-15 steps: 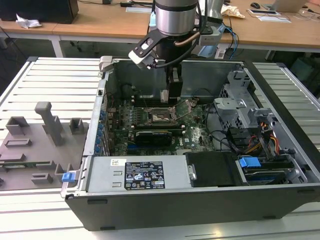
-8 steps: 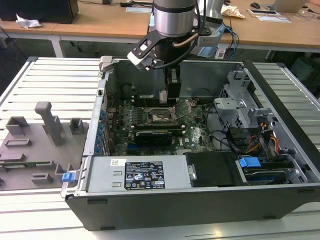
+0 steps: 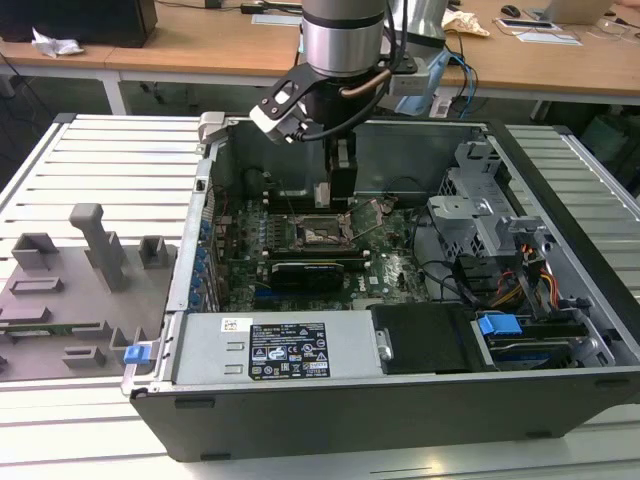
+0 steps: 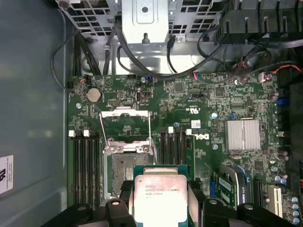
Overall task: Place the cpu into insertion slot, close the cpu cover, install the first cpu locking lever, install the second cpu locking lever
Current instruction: 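Place the cpu into insertion slot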
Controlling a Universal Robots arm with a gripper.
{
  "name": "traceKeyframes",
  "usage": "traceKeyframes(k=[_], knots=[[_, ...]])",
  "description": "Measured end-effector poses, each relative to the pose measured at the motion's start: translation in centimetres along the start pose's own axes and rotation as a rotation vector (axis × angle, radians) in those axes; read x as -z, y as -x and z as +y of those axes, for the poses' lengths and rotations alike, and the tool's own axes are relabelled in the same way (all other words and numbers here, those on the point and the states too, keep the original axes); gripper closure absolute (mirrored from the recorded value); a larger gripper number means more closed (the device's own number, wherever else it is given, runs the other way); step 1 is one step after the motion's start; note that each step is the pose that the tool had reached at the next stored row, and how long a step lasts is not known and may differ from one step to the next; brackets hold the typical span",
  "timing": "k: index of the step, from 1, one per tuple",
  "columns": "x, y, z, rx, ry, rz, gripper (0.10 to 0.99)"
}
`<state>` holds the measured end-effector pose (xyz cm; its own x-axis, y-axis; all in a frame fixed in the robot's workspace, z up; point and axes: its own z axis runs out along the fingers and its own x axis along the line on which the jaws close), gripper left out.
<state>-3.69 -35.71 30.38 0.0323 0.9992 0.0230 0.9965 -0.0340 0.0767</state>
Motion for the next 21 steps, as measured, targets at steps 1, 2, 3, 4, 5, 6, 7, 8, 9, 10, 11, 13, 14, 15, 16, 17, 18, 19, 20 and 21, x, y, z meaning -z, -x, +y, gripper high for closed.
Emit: traceKeyframes(k=[1,2,3,4,5,6,7,8,9,10,11,13,14,15,16,17,18,19,20,21], knots=[[-0.03,0.00,-0.08,0.000,0.000,0.0000,0.545],[-0.05,0.01,-0.13,0.000,0.000,0.0000,0.545],[-0.10,0.01,-0.24,0.000,0.000,0.0001,0.545],[-0.15,0.01,-0.29,0.000,0.000,0.0002,0.545],[-0.19,0.01,-0.35,0.000,0.000,0.0000,0.545],[-0.31,0.02,-0.45,0.000,0.000,0.0000,0.545],[-0.39,0.02,-0.50,0.000,0.000,0.0001,0.545],[-0.45,0.03,-0.51,0.000,0.000,0.0000,0.545],[-0.54,0.03,-0.51,0.000,0.000,0.0000,0.545],[-0.60,0.03,-0.52,0.000,0.000,0.0000,0.545],[-0.69,0.03,-0.54,0.000,0.000,0.0001,0.545],[-0.81,0.04,-0.55,0.000,0.000,0.0003,0.545],[-0.91,0.04,-0.57,0.000,0.000,0.0004,0.545],[-0.98,0.04,-0.58,0.000,0.000,0.0006,0.545],[-1.04,0.04,-0.58,0.000,0.000,0.0006,0.545],[-1.07,0.04,-0.59,0.000,0.000,0.0006,0.545],[-1.12,0.04,-0.59,0.000,0.000,0.0006,0.545],[-1.16,0.04,-0.60,0.000,0.000,0.0006,0.545],[-1.20,0.05,-0.60,0.000,0.000,0.0006,0.545],[-1.32,0.02,-0.62,0.000,0.000,0.0005,0.545]])
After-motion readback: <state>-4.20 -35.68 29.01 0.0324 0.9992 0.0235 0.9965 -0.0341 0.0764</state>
